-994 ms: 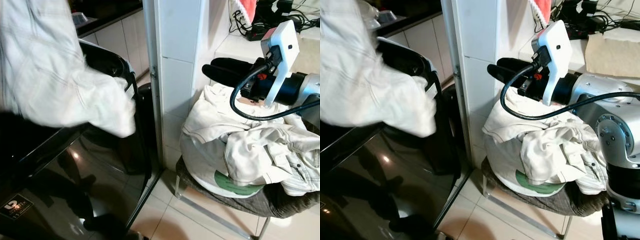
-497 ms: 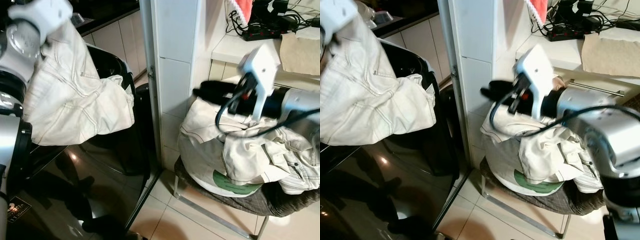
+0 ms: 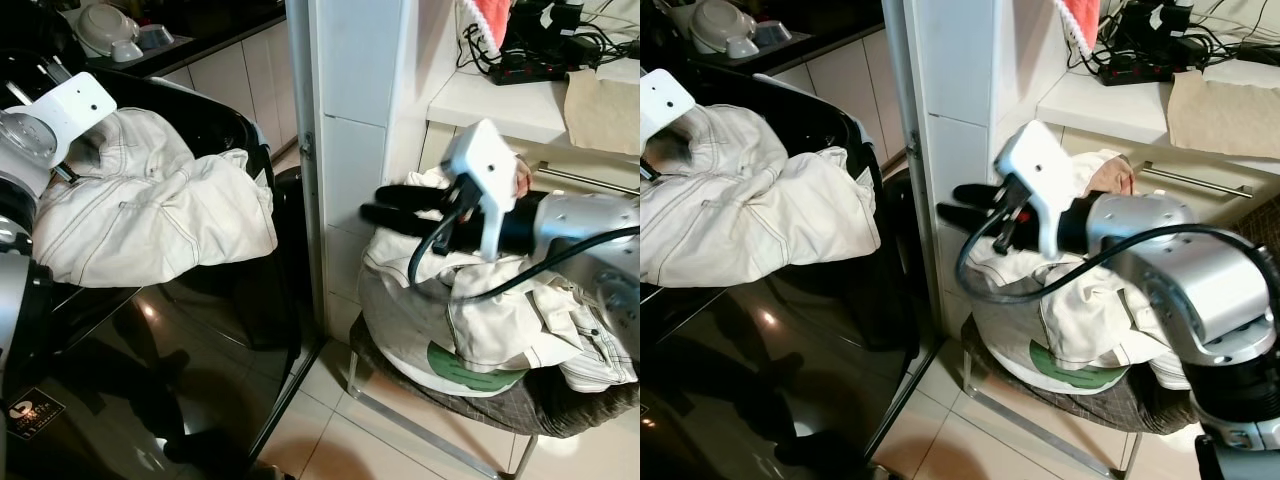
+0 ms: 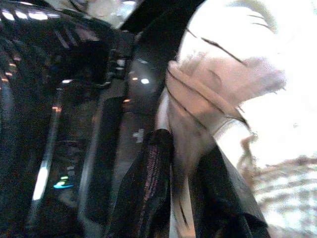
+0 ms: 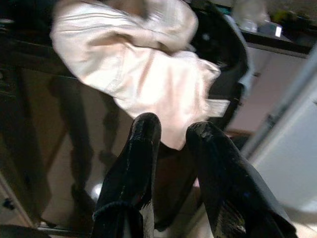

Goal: Clothes washing

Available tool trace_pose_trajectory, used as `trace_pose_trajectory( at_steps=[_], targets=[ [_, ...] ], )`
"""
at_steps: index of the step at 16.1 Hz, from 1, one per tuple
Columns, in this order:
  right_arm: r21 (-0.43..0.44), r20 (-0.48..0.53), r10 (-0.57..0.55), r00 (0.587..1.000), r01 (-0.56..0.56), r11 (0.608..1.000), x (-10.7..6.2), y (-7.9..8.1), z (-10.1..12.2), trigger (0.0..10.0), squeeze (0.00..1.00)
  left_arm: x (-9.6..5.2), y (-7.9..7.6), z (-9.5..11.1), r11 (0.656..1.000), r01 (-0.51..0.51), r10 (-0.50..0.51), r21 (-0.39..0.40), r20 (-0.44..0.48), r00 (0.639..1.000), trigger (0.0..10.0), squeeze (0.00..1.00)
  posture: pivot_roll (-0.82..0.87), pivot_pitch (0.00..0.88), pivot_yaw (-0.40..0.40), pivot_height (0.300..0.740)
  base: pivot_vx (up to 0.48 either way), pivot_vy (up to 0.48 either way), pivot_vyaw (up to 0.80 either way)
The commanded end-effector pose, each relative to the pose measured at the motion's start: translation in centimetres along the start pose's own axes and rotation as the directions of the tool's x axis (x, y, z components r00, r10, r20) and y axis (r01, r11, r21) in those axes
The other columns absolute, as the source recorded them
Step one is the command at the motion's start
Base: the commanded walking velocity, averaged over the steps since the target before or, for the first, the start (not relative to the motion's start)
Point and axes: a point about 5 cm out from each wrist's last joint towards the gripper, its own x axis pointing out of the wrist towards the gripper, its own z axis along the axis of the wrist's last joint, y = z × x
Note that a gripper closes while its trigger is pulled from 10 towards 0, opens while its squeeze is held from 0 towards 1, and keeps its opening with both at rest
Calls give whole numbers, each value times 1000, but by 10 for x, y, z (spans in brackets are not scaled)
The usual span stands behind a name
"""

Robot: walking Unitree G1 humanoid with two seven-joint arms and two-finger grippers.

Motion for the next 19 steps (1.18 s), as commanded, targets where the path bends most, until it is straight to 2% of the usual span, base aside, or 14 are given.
trace_pose_trajectory(
  at_steps=[1,5,8,9,10,11,12,13,14,15,16,17,18,19],
  targets=[
    [1,1,30,1000,-30,1000,2,4,0,10000,0,-6,14,4,999,-2,3,-41,24,1000,10000,1000,-68,0,74,740,0,0,0],
    [8,-14,33,999,-33,999,3,3,-3,10000,0,-17,34,-12,998,20,-20,-68,-6,1000,10000,1000,-63,0,71,740,0,0,0],
    [11,-3,-7,1000,7,1000,3,-3,-3,10000,0,-27,53,-13,992,-24,34,-126,74,997,10000,1000,-55,0,61,740,0,0,0],
    [12,1,-35,999,35,999,3,-7,-3,10000,0,-33,65,-15,985,-82,98,-150,97,990,10000,0,-51,0,57,740,0,0,0],
    [14,2,-43,999,43,999,3,-8,-3,10000,0,-36,70,-17,981,-106,125,-165,110,986,10000,0,-50,0,56,740,0,0,0],
    [15,6,-45,999,45,999,2,-10,-3,10000,0,-43,79,-10,954,-77,148,-290,233,961,10000,0,-46,0,51,740,0,0,0],
    [15,7,-45,999,44,999,2,-10,-3,10000,0,-45,80,-7,946,-52,146,-321,275,950,10000,0,-46,0,51,740,0,0,0],
    [16,12,-44,999,44,999,2,-10,-3,10000,0,-55,60,24,875,343,-73,-343,605,793,10000,0,-41,0,45,740,0,0,0],
    [17,13,-44,999,43,999,2,-10,-3,10000,0,-61,51,32,830,473,-145,-296,704,696,10000,0,-41,0,45,740,0,0,0],
    [16,16,-34,999,34,999,3,-9,-4,10000,0,-73,21,41,756,646,-327,-105,794,512,10000,0,-39,0,45,740,0,0,0],
    [14,19,-25,1000,25,1000,3,-8,-4,10000,0,-78,-12,41,675,738,-461,16,790,405,10000,0,-40,0,47,740,0,0,0],
    [12,20,-22,1000,22,1000,4,-8,-4,10000,0,-79,-22,41,646,763,-495,38,781,380,10000,0,-41,0,47,740,0,0,0],
    [10,23,-15,1000,14,1000,3,-7,-3,10000,0,-79,-44,38,596,799,-564,78,748,348,10000,0,-44,0,50,740,0,0,0],
    [8,24,-11,1000,11,1000,3,-6,-3,10000,0,-77,-53,36,580,810,-593,88,727,346,10000,0,-44,0,50,740,0,0,0]
  ],
)
